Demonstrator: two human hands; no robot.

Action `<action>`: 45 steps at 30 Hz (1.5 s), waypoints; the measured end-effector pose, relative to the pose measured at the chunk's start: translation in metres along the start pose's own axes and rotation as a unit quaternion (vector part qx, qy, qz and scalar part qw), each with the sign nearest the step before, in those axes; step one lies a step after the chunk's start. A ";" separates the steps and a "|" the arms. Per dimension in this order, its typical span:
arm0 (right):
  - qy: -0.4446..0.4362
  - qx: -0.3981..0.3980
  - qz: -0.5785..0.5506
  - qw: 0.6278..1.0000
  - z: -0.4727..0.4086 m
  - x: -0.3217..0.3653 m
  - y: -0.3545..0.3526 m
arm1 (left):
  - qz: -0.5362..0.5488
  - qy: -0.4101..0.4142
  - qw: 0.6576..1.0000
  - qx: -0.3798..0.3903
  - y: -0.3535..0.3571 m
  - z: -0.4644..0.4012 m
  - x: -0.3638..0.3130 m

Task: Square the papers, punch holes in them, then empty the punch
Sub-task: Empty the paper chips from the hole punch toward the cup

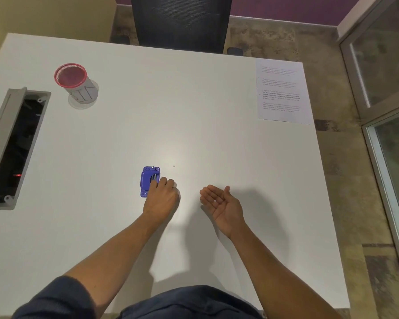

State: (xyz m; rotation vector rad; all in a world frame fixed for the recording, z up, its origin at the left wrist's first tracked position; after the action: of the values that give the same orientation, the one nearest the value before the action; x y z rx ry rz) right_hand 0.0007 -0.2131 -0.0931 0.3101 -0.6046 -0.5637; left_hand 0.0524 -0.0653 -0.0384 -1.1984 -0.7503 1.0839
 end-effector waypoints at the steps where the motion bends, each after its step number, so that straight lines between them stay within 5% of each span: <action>1: -0.002 0.000 0.000 1.000 0.000 0.000 0.000 | 0.003 -0.002 1.000 0.000 0.000 -0.001 0.000; 10: -0.003 0.005 -0.005 1.000 0.003 -0.002 0.001 | -0.046 -0.015 0.999 0.022 0.020 -0.008 0.003; 15: -0.010 0.004 -0.005 1.000 0.003 0.000 -0.001 | 0.120 -0.110 0.987 0.006 0.013 -0.007 0.021; 20: -0.003 0.005 -0.012 1.000 0.001 -0.006 0.000 | 0.478 -0.119 0.864 -0.104 -0.008 0.016 0.014; 27: -0.001 0.005 0.042 0.999 0.003 -0.015 0.008 | 0.627 -0.058 0.774 -0.072 -0.013 0.020 -0.048; 34: -0.012 0.014 0.046 0.999 0.007 -0.008 0.009 | 0.603 -0.034 0.788 -0.121 -0.035 0.017 -0.056; 45: -0.005 0.031 0.012 0.999 -0.001 -0.012 0.015 | 0.524 -0.154 0.833 -0.084 -0.006 0.016 -0.023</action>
State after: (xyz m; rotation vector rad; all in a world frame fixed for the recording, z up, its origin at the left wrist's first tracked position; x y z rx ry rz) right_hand -0.0009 -0.1945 -0.0926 0.3578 -0.6359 -0.5236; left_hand 0.0314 -0.0810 -0.0266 -1.6586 -0.3831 2.1933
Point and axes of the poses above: each hand's wrist, its own z-axis away from the middle knuckle, its own y-axis out of the palm, x = y × z, the point moved 10 cm from there along -z, towards the middle knuckle, and after that the axes turned 12 degrees about z, right-handed, at the moved point
